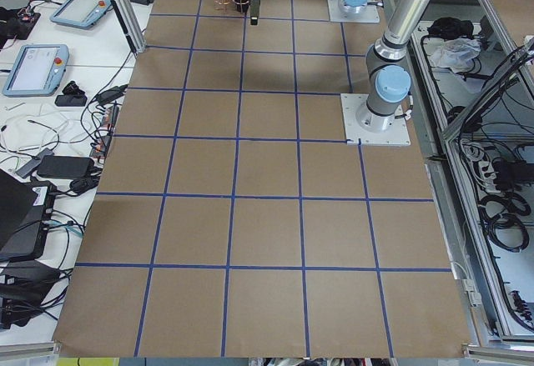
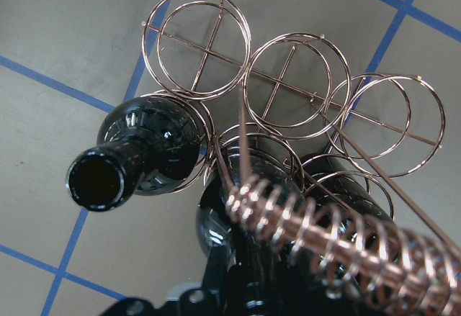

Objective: Place wine into wine basket
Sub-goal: 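Lower the bottle into the empty rack ring beside the other bottles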

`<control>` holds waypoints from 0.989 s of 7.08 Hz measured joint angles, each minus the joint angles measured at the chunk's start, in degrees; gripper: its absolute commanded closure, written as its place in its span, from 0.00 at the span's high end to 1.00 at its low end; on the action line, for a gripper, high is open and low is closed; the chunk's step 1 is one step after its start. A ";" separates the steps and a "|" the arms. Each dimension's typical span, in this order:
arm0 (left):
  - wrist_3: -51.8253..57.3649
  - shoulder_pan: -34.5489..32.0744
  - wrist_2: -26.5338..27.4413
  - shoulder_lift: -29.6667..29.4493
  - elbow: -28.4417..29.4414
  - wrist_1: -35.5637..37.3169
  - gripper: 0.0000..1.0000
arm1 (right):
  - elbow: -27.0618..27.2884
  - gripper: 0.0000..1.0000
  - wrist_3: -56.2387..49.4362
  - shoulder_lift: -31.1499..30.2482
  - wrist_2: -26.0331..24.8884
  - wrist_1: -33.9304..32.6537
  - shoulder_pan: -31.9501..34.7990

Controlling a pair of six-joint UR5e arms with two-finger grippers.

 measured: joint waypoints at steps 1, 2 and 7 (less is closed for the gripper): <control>0.00 0.00 0.00 0.00 0.00 0.00 0.99 | 0.34 0.00 0.00 0.04 0.05 -0.14 0.00; 0.00 0.00 0.00 0.00 0.00 0.00 0.99 | 0.87 0.00 0.00 0.04 0.00 -0.21 -0.02; 0.00 0.00 0.00 0.00 0.04 0.00 0.99 | 2.05 0.17 0.16 0.08 -0.93 -0.07 -0.01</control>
